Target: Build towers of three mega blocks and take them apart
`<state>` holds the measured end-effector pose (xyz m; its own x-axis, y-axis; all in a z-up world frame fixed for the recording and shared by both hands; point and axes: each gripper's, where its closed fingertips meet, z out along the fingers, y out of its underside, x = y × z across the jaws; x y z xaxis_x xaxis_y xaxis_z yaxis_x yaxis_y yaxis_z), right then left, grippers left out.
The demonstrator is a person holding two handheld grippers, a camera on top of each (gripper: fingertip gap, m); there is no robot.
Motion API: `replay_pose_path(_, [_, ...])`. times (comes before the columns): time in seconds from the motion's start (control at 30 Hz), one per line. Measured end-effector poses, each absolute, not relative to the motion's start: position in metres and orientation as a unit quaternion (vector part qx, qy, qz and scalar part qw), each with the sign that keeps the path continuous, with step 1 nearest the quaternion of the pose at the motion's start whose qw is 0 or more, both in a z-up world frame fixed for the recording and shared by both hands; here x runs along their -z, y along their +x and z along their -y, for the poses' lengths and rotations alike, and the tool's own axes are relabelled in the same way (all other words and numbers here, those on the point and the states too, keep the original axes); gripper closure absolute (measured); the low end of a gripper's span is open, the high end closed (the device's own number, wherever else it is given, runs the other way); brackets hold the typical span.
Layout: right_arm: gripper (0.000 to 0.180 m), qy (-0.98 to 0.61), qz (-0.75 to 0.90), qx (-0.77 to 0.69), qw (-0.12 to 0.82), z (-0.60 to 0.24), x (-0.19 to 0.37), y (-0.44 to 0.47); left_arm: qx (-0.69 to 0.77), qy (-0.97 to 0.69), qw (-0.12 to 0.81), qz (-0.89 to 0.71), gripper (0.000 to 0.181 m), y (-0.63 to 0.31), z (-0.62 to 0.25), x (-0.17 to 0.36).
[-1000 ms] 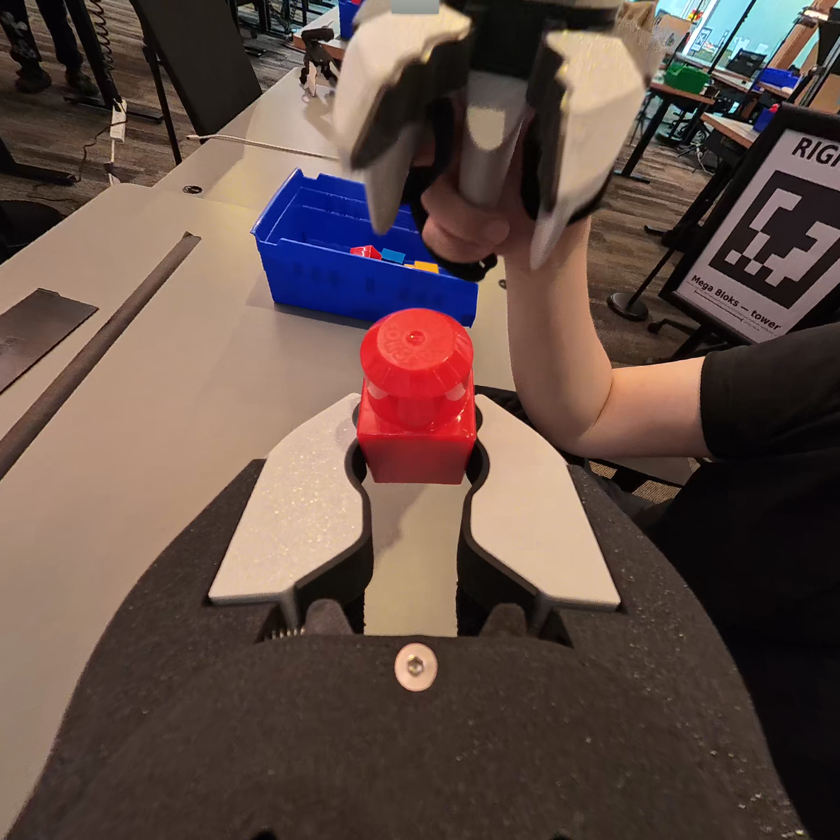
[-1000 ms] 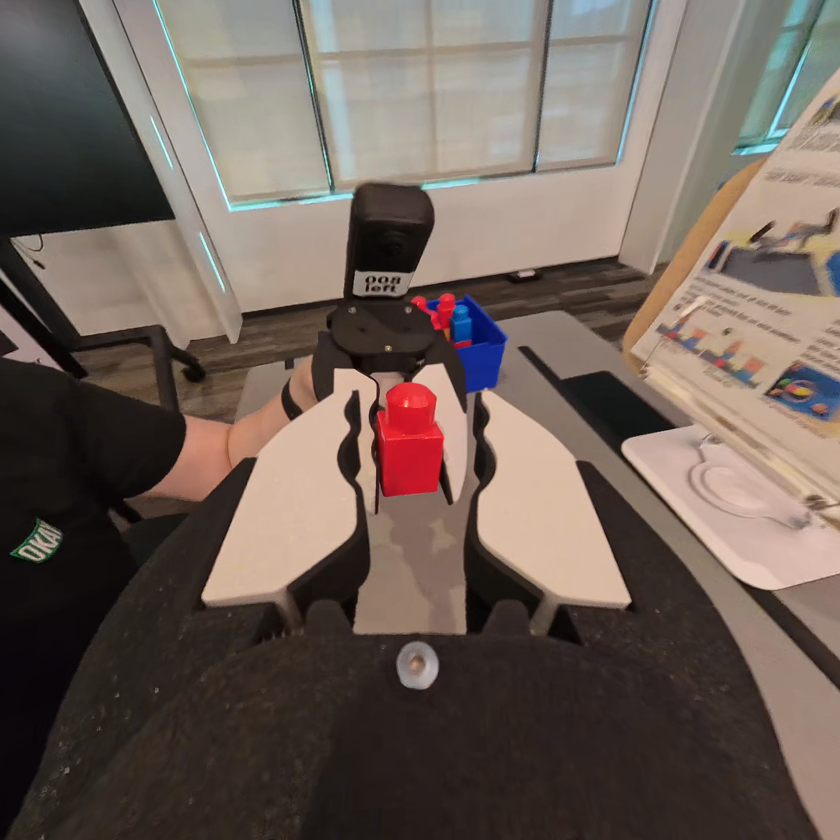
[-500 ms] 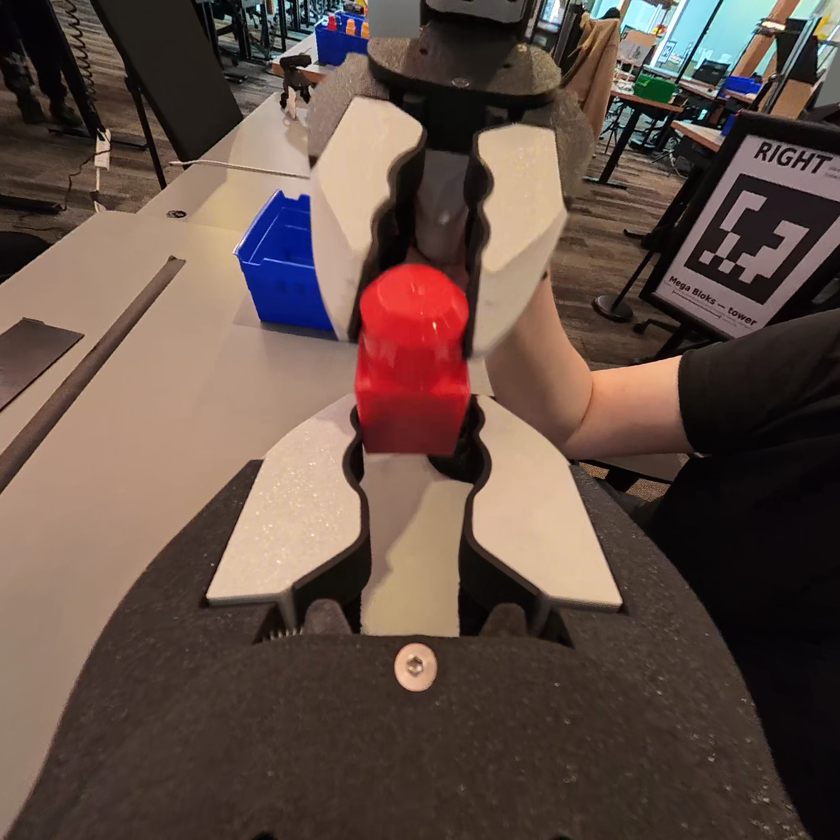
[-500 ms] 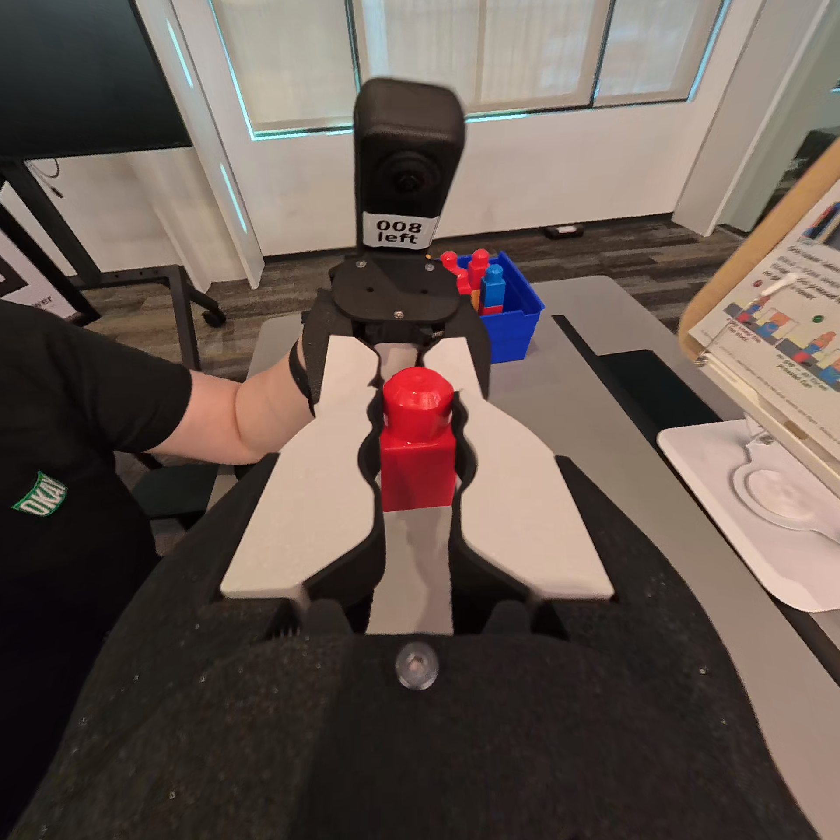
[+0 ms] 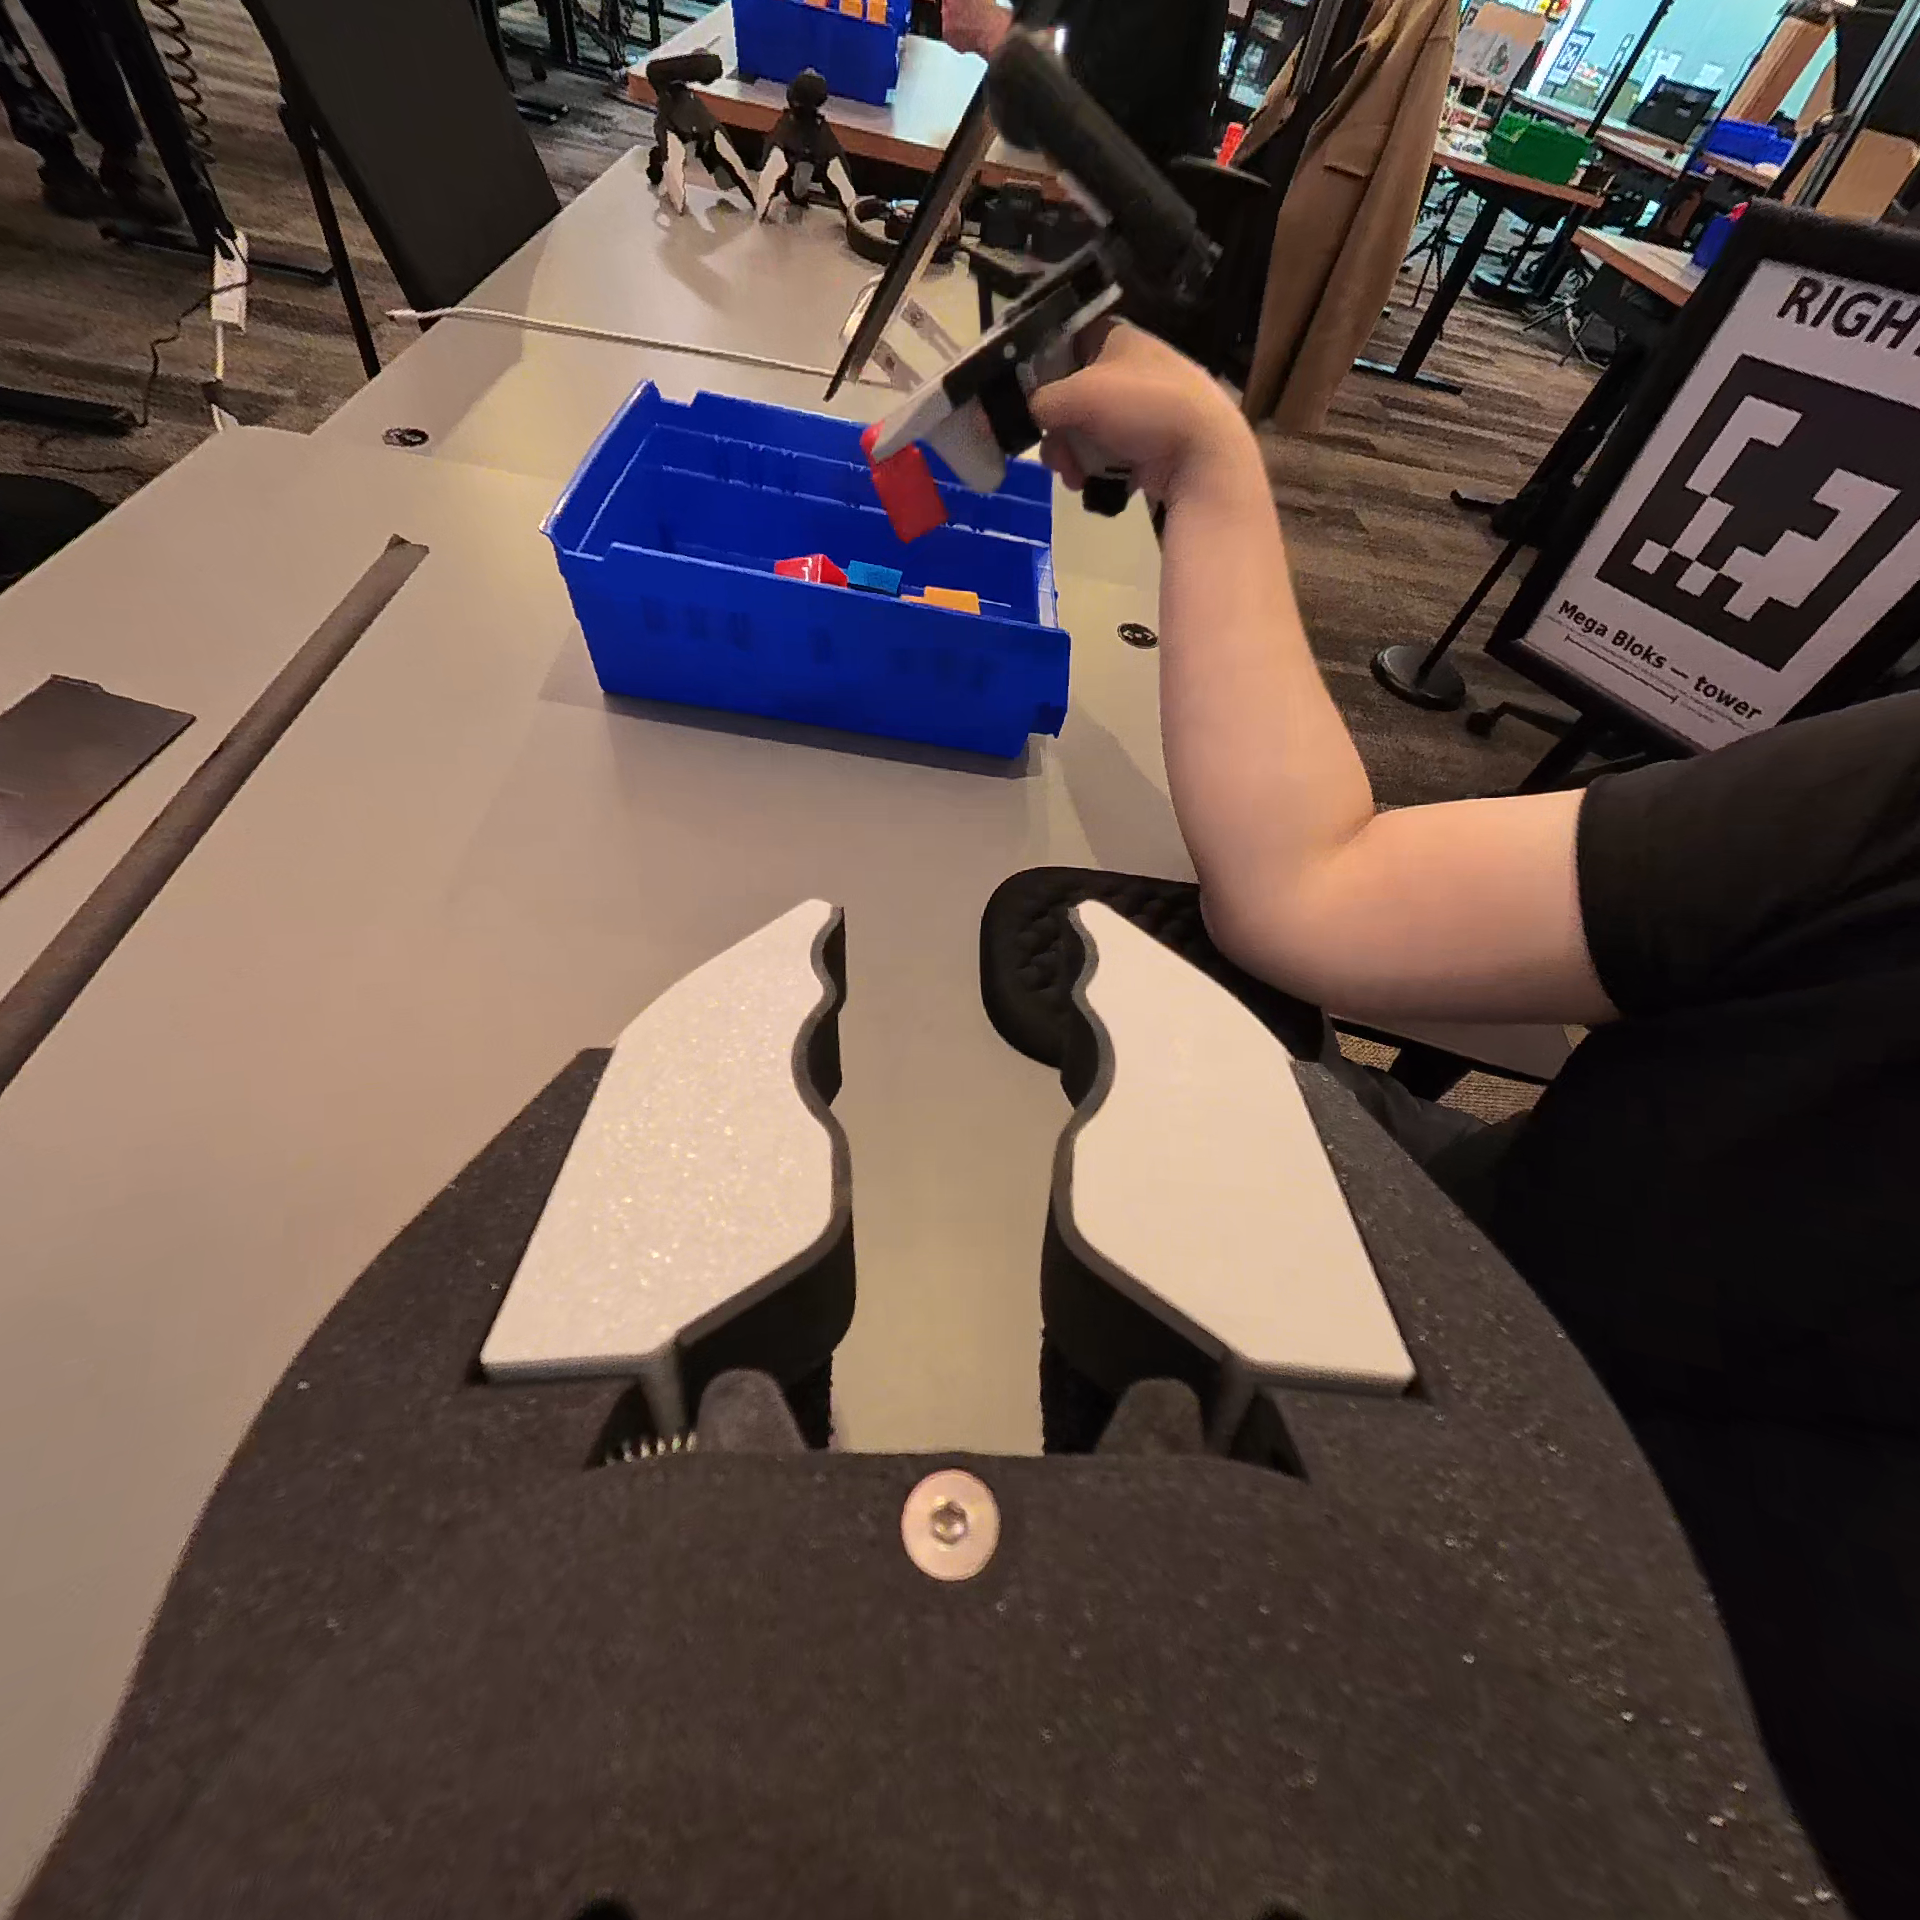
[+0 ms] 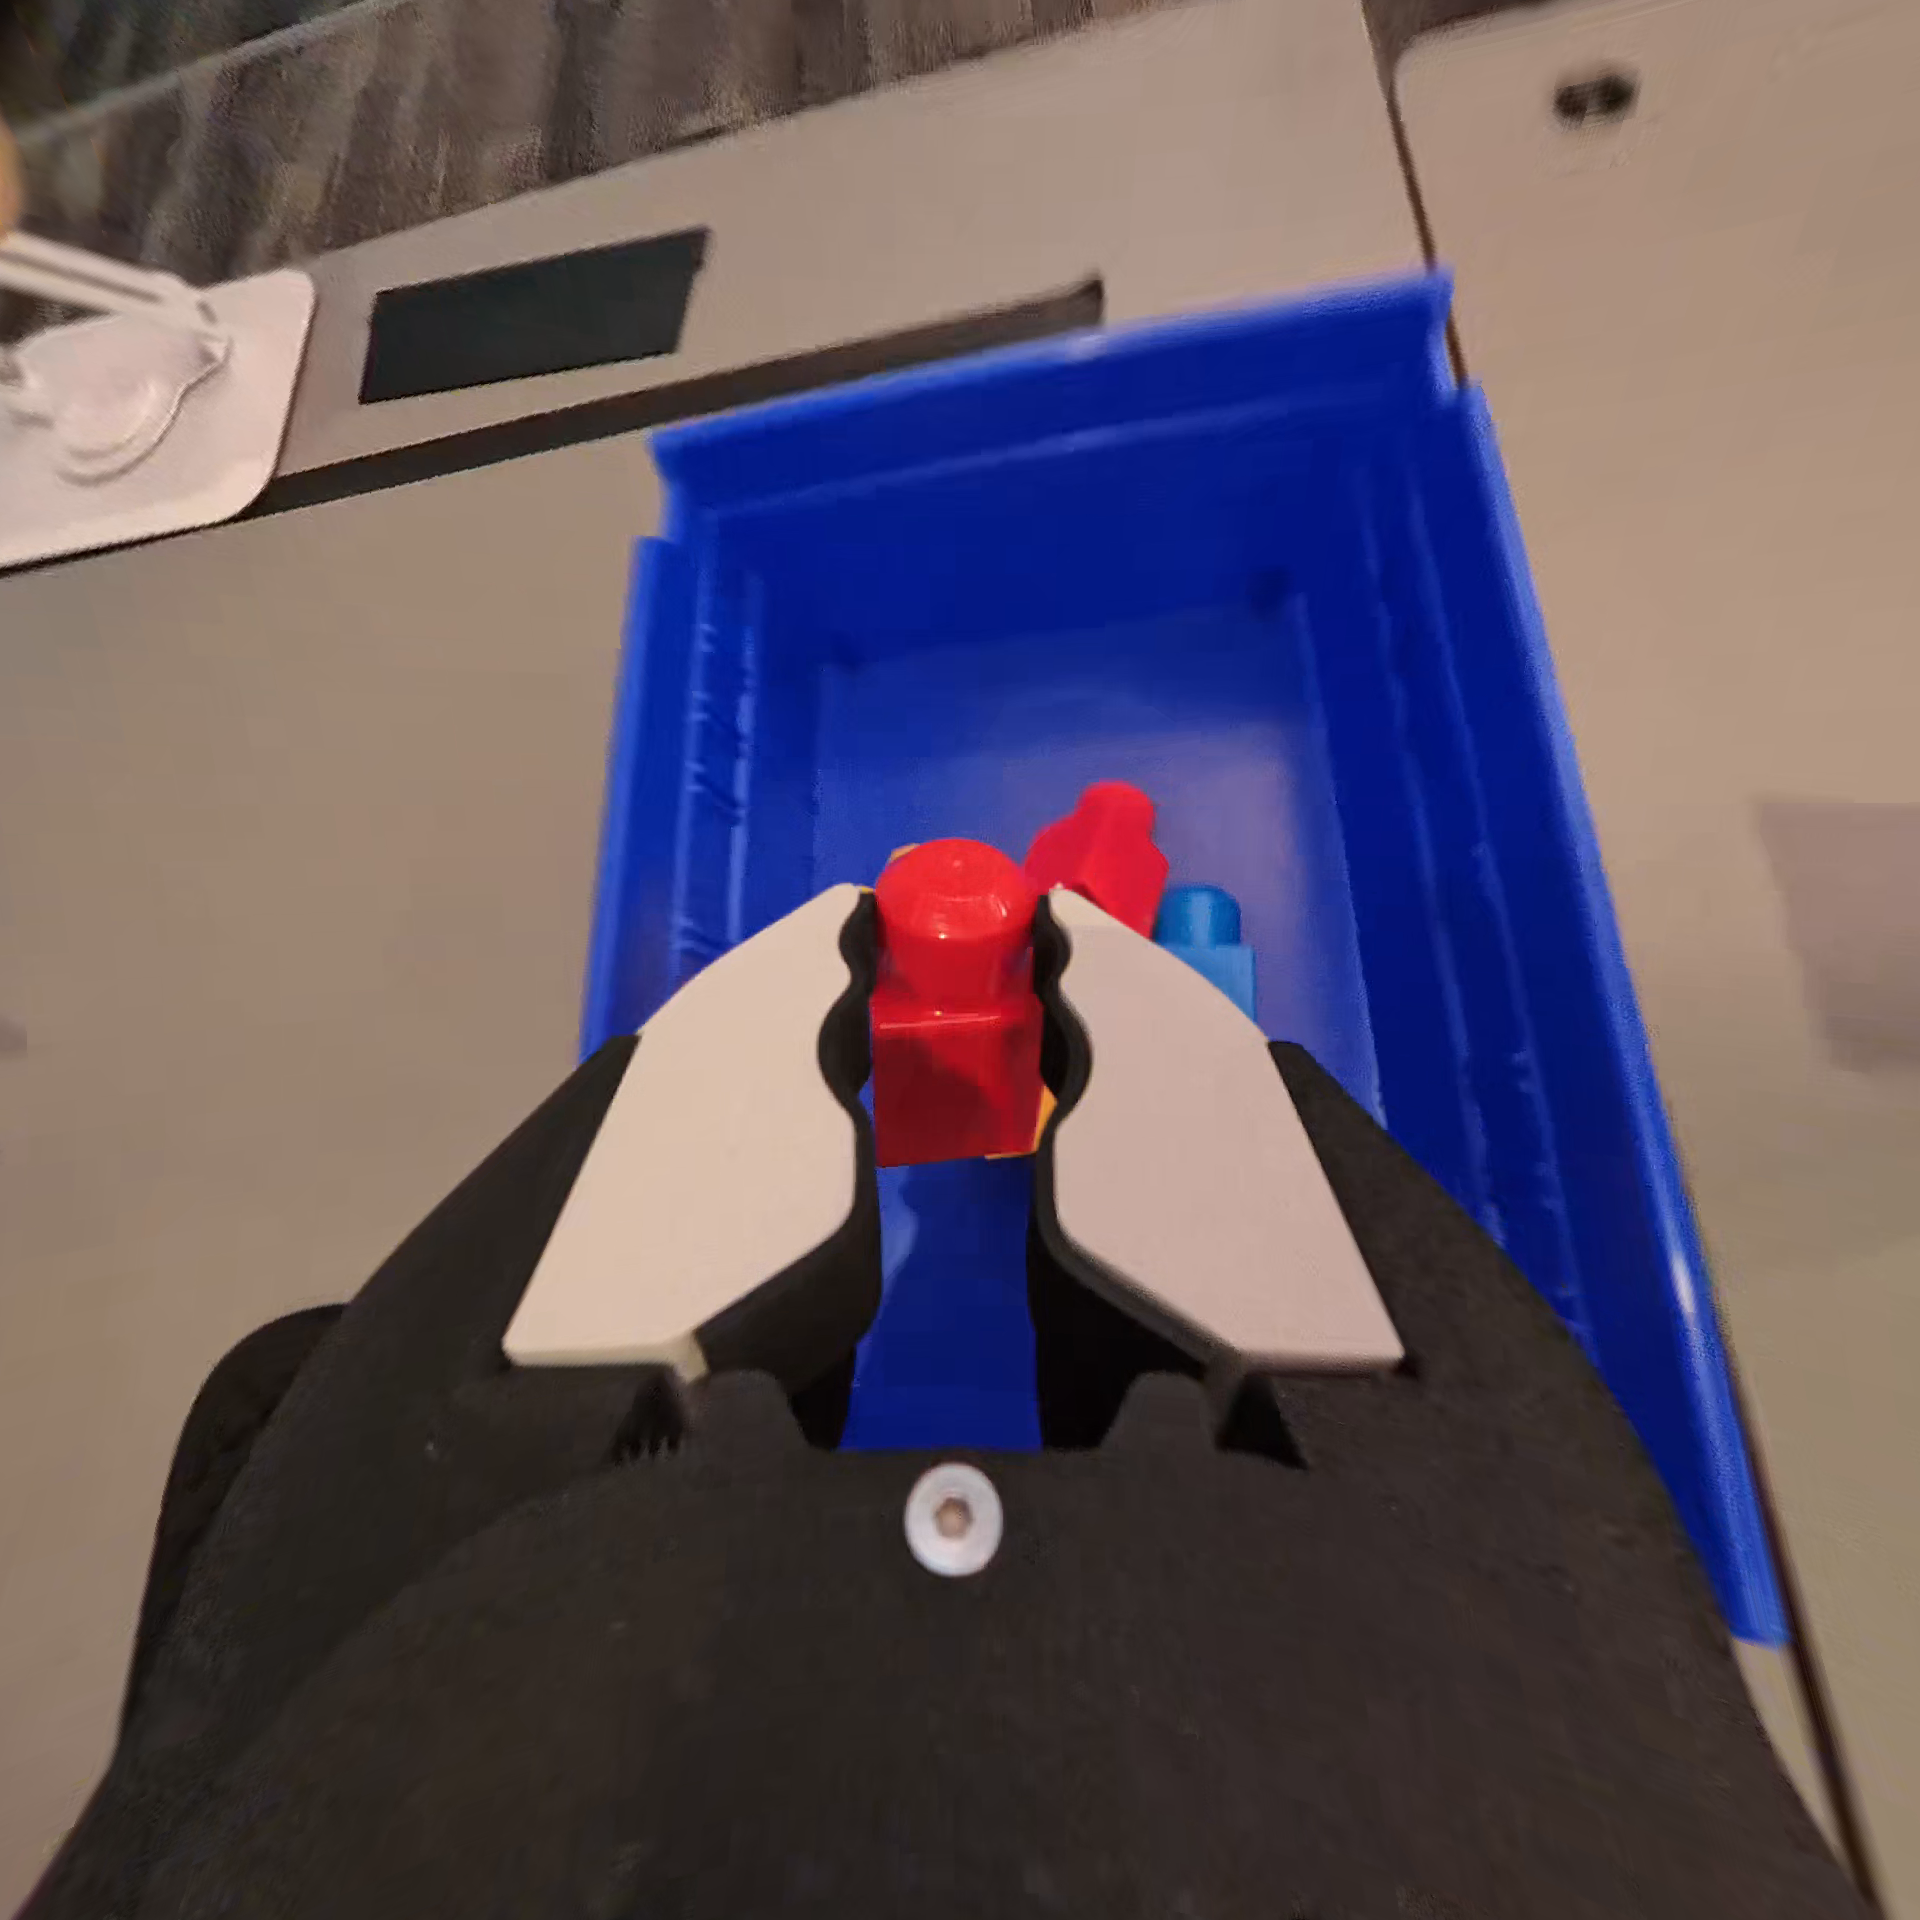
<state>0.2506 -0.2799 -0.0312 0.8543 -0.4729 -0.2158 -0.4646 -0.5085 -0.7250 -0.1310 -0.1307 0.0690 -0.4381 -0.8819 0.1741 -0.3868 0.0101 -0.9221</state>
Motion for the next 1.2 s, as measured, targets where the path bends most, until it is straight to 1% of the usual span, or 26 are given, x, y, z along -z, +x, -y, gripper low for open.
replay_pose_path(0.13, [0.151,-0.86,-0.316,-0.04,0.399,0.278,0.071,0.268,0.513,-0.479,0.224,-0.676,0.143,-0.127,0.132,-0.06])
replay_pose_path(0.23, [0.151,-0.874,-0.301,-0.039,0.379,0.269,0.083,0.268,0.51,-0.482,0.215,-0.679,0.143,-0.125,0.133,-0.055])
replay_pose_path(0.33, [0.151,-0.874,-0.292,-0.044,0.385,0.258,0.086,0.268,0.507,-0.483,0.211,-0.682,0.144,-0.125,0.134,-0.052])
replay_pose_path(0.37, [0.148,-0.871,-0.292,-0.049,0.391,0.256,0.086,0.268,0.506,-0.483,0.212,-0.683,0.144,-0.125,0.134,-0.052])
replay_pose_path(0.4, [0.14,-0.868,-0.299,-0.052,0.393,0.256,0.086,0.269,0.505,-0.482,0.213,-0.683,0.144,-0.126,0.134,-0.053])
replay_pose_path(0.47, [0.138,-0.866,-0.307,-0.05,0.392,0.259,0.083,0.27,0.506,-0.482,0.217,-0.682,0.144,-0.127,0.133,-0.055])
replay_pose_path(0.57, [0.141,-0.849,-0.297,-0.024,0.435,0.261,0.051,0.269,0.508,-0.483,0.229,-0.675,0.144,-0.131,0.127,-0.062])
replay_pose_path(0.7, [0.143,-0.804,-0.218,0.027,0.553,0.247,-0.036,0.241,0.505,-0.495,0.264,-0.656,0.146,-0.139,0.109,-0.073])
replay_pose_path(0.83, [0.143,-0.747,-0.072,0.051,0.66,0.216,-0.122,0.171,0.497,-0.517,0.329,-0.614,0.148,-0.152,0.08,-0.094])
replay_pose_path(0.93, [0.144,-0.702,0.037,0.018,0.711,0.187,-0.165,0.103,0.504,-0.527,0.386,-0.564,0.149,-0.169,0.062,-0.119])
replay_pose_path(1.0, [0.145,-0.682,0.1,-0.017,0.724,0.169,-0.176,0.061,0.552,-0.521,0.39,-0.522,0.149,-0.185,0.063,-0.142])
replay_pose_path(1.07, [0.145,-0.692,0.148,-0.043,0.706,0.151,-0.169,0.031,0.607,-0.512,0.386,-0.47,0.15,-0.207,0.066,-0.167])
replay_pose_path(1.1, [0.145,-0.704,0.163,-0.044,0.689,0.144,-0.162,0.023,0.615,-0.511,0.401,-0.448,0.151,-0.219,0.064,-0.176])
replay_pose_path(1.2, [0.144,-0.735,0.179,-0.011,0.654,0.129,-0.146,0.017,0.563,-0.533,0.475,-0.416,0.148,-0.26,0.043,-0.187])
